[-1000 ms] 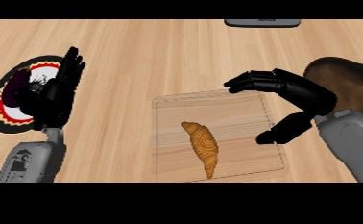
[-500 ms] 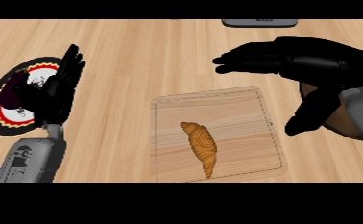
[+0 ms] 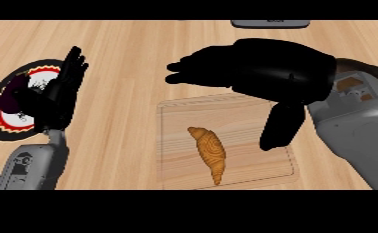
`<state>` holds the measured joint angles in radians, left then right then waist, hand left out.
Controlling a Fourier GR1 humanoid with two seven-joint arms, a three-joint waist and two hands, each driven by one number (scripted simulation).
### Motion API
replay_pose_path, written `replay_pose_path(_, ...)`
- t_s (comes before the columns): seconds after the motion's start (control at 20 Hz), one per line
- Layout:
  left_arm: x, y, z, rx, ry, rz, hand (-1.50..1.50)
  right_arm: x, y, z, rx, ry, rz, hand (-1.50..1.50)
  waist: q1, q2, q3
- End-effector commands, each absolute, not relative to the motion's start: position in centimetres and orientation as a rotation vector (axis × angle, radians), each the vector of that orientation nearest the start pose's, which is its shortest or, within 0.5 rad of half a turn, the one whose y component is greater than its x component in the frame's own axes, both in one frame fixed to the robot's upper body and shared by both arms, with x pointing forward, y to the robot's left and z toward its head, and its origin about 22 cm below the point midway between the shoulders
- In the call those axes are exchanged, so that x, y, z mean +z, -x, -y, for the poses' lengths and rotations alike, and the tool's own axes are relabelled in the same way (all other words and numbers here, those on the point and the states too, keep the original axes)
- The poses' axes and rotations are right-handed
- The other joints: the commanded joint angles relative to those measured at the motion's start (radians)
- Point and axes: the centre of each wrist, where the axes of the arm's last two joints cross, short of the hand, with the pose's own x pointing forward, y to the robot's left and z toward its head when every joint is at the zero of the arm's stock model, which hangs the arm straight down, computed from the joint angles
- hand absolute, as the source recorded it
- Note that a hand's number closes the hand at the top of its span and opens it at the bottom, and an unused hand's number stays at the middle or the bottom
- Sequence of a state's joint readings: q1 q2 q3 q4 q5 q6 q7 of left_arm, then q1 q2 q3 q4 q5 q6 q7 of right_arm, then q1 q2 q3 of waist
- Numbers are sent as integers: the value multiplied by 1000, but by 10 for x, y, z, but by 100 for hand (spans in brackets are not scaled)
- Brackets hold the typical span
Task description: Pick the croissant from the cutting board and place it in the pan
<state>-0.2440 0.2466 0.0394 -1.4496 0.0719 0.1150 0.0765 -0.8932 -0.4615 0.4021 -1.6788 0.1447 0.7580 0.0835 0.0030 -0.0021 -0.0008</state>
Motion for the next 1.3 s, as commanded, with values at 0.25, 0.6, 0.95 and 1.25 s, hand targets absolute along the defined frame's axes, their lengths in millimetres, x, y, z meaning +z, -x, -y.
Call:
replay_pose_path(0.25, 54, -297, -263, -52, -190, 1617, 0, 223, -285, 99, 1937, -193, 1639, -150, -1, 1, 1)
replay_pose_path(0.6, 43, -286, -272, -46, -203, 1608, 0, 212, -251, 93, 1978, -38, 1520, -150, -4, -2, 0)
replay_pose_path(0.95, 36, -289, -293, -37, -209, 1635, 0, 188, -277, 96, 1947, 98, 1506, -150, 2, 3, 1)
replay_pose_path(1.25, 64, -301, -268, -59, -197, 1618, 0, 164, -285, 85, 2019, 70, 1400, -150, 2, 3, 1)
